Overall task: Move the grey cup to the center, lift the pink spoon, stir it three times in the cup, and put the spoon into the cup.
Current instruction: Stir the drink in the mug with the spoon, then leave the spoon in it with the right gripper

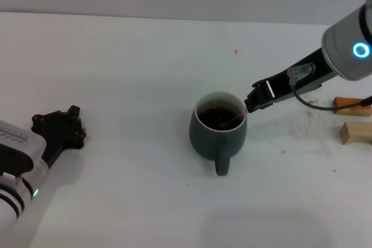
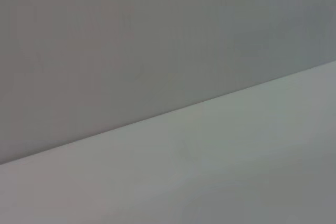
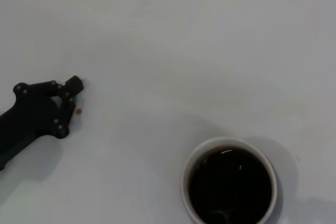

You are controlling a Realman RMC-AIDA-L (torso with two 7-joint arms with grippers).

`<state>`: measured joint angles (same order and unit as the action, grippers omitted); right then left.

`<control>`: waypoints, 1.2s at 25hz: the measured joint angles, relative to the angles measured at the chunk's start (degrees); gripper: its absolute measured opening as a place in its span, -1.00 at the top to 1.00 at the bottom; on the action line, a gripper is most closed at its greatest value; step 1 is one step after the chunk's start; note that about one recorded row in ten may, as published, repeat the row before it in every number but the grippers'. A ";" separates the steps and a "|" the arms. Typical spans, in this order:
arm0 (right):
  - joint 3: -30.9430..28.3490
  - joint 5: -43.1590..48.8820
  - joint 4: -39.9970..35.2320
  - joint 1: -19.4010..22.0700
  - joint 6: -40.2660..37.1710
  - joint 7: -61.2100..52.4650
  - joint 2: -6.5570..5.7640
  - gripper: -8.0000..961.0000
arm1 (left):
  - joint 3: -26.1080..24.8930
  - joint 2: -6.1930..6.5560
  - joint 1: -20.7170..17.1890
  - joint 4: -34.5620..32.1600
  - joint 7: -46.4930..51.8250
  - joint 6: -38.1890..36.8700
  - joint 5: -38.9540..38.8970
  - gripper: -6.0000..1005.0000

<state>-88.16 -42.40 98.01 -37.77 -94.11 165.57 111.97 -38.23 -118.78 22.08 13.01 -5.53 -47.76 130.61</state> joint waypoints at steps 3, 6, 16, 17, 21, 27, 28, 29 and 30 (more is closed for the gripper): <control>0.29 0.03 -1.98 -0.77 1.43 0.00 -0.73 0.84 | 0.00 -0.01 -0.05 -0.01 0.00 0.00 0.00 0.99; 0.29 0.06 -2.81 -1.04 2.39 0.00 -1.77 0.84 | -0.01 -0.03 -0.13 -0.01 0.00 -0.01 -0.01 0.99; -0.73 0.03 -0.19 2.26 1.14 0.00 -2.40 0.84 | 0.01 -0.04 0.04 0.01 0.00 0.10 -0.01 0.99; -0.59 0.00 0.03 2.41 1.14 0.00 -2.05 0.84 | 0.01 -0.04 0.09 0.00 0.00 0.14 -0.01 0.99; 0.68 -0.05 -0.62 1.00 1.67 0.00 -0.97 0.84 | 0.01 -0.05 0.18 0.04 0.00 0.20 0.00 0.99; 1.83 -0.07 -1.91 -1.60 2.33 0.01 -0.46 0.84 | 0.00 -0.05 0.12 0.02 0.00 0.23 0.00 0.99; 1.92 -0.07 -2.28 -1.84 2.61 0.02 -0.47 0.84 | 0.00 -0.05 0.10 0.03 0.00 0.23 0.00 0.99; 2.01 -0.07 -2.87 -2.14 2.98 0.05 -0.54 0.84 | -0.01 -0.04 0.08 0.04 0.00 0.23 0.00 0.99; 2.00 -0.06 -3.57 -2.33 3.37 0.06 -0.74 0.84 | 0.00 -0.05 0.07 0.07 0.00 0.23 0.00 0.99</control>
<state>-86.16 -42.46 94.43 -40.10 -90.73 165.63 111.23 -38.24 -118.83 22.15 13.08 -5.54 -47.53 130.61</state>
